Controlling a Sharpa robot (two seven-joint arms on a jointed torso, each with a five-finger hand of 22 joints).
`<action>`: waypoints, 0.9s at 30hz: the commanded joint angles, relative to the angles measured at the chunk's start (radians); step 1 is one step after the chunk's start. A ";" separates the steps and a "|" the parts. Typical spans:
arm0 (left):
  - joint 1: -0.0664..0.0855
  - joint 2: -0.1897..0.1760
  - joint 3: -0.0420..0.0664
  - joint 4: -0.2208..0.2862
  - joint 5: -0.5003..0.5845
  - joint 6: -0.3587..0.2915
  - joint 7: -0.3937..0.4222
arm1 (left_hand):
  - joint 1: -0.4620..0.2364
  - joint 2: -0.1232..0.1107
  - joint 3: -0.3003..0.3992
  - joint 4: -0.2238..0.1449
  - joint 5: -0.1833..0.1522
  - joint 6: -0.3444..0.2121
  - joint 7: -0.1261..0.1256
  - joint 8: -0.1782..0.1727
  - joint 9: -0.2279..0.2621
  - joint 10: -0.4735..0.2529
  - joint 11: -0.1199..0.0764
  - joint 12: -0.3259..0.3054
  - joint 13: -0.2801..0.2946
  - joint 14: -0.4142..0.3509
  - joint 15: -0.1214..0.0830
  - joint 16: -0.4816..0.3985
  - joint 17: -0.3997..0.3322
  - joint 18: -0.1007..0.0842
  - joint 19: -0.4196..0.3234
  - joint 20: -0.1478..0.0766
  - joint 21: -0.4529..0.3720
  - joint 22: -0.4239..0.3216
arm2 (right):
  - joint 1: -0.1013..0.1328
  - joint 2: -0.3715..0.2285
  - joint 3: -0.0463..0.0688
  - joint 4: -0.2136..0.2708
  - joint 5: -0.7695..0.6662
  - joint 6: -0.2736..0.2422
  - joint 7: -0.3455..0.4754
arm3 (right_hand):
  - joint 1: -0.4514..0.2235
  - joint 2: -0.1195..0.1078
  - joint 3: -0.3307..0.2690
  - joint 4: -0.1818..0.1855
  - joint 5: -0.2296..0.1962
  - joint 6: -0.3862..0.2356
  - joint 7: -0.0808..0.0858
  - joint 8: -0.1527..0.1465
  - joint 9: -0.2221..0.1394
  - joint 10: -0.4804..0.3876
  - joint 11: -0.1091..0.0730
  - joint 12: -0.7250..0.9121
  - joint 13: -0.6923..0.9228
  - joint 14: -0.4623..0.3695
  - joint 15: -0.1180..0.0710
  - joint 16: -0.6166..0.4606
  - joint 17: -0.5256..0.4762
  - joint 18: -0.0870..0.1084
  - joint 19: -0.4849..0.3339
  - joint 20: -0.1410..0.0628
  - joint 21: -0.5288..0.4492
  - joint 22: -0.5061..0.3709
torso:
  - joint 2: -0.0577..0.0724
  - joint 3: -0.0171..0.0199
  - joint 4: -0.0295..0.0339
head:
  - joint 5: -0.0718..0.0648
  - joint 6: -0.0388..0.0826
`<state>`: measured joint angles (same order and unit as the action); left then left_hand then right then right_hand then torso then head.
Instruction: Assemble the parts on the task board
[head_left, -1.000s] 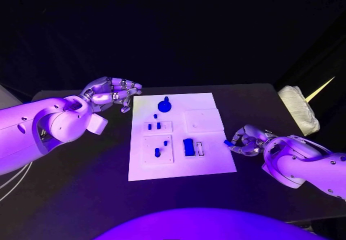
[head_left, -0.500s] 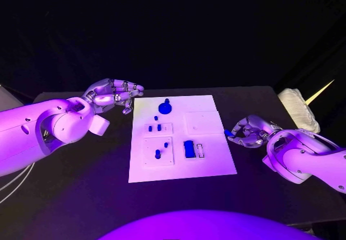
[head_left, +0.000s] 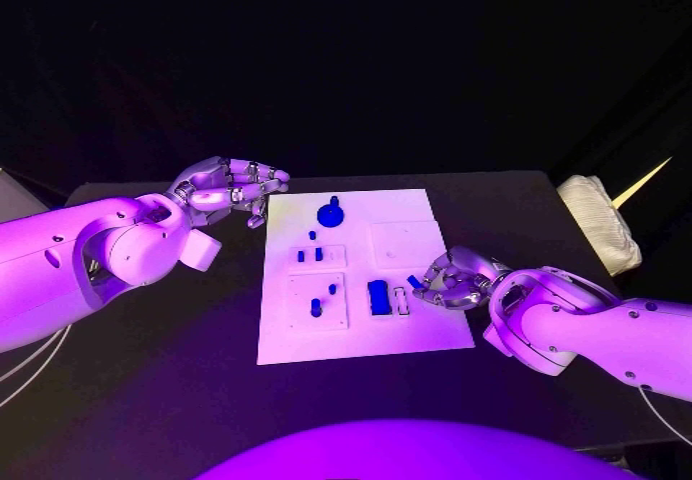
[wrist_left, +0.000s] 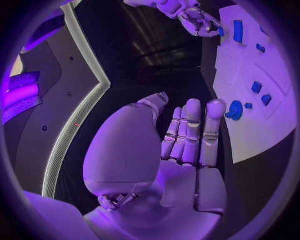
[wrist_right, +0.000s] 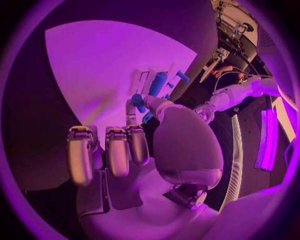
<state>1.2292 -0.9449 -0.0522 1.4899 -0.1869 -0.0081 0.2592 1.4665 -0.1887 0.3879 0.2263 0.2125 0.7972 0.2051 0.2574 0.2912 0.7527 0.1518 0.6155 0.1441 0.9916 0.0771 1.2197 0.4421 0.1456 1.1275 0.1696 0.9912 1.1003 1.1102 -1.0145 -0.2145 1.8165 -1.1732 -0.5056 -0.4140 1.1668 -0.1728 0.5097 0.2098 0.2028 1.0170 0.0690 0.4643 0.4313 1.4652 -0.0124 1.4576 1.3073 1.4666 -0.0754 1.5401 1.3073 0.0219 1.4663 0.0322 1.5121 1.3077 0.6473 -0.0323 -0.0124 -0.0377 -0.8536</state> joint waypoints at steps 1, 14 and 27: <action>0.000 0.000 0.001 0.004 0.006 0.014 0.004 | -0.008 0.001 0.005 0.001 0.000 -0.002 0.006 0.005 -0.001 0.001 -0.001 0.003 0.000 -0.004 0.000 -0.003 0.001 0.003 -0.004 0.000 -0.004 -0.001 | -0.004 0.015 0.000 -0.004 0.042 0.029 -0.020 | -0.014 -0.001 0.001 0.006 -0.007 0.020 -0.015 0.007 0.001 0.058 -0.007 0.008 0.209 0.094 -0.007 0.003 0.215 -0.011 0.093 -0.008 0.000 0.249 | -0.002 0.0001 -0.0018 | 0.001 -0.005; 0.000 -0.002 0.001 0.005 0.006 0.016 0.002 | -0.010 0.002 0.006 0.001 0.000 -0.003 0.007 0.006 -0.002 0.000 0.000 0.003 0.000 -0.004 0.000 -0.004 0.001 0.003 -0.003 0.000 -0.003 0.000 | -0.010 0.051 0.000 -0.016 0.059 0.066 -0.051 | -0.071 -0.002 -0.004 0.020 -0.013 0.028 -0.019 0.018 0.007 0.066 -0.010 0.023 0.218 0.094 -0.010 0.003 0.217 -0.011 0.093 -0.011 0.000 0.249 | -0.002 0.0006 -0.0013 | 0.003 -0.010; 0.000 -0.005 0.001 0.008 0.006 0.018 -0.001 | -0.010 0.002 0.006 0.001 0.000 -0.003 0.007 0.006 -0.002 0.000 0.000 0.003 0.000 -0.004 0.000 -0.004 0.001 0.003 -0.003 0.000 -0.003 0.000 | -0.012 0.066 0.000 -0.029 0.031 0.106 -0.064 | -0.080 -0.002 -0.005 0.022 -0.011 0.028 -0.019 0.020 0.007 0.067 -0.010 0.024 0.218 0.094 -0.010 0.001 0.214 -0.010 0.092 -0.011 -0.004 0.248 | -0.002 0.0010 -0.0013 | 0.005 -0.017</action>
<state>1.2292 -0.9506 -0.0520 1.4950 -0.1867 -0.0069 0.2546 1.4665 -0.1887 0.3878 0.2263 0.2125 0.7972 0.2051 0.2574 0.2908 0.7528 0.1519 0.6155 0.1441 0.9916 0.0771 1.2197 0.4419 0.1455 1.1275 0.1696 0.9912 1.1003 1.0993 -0.9505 -0.2142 1.7890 -1.1220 -0.4303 -0.4690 1.0946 -0.1761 0.5041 0.2268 0.1950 1.0400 0.0464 0.4804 0.4386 1.4686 -0.0161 1.4790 1.3080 1.4630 -0.0789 1.5400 1.3081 0.0219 1.4662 0.0252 1.5121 1.3073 0.6460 -0.0316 -0.0134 -0.0328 -0.8695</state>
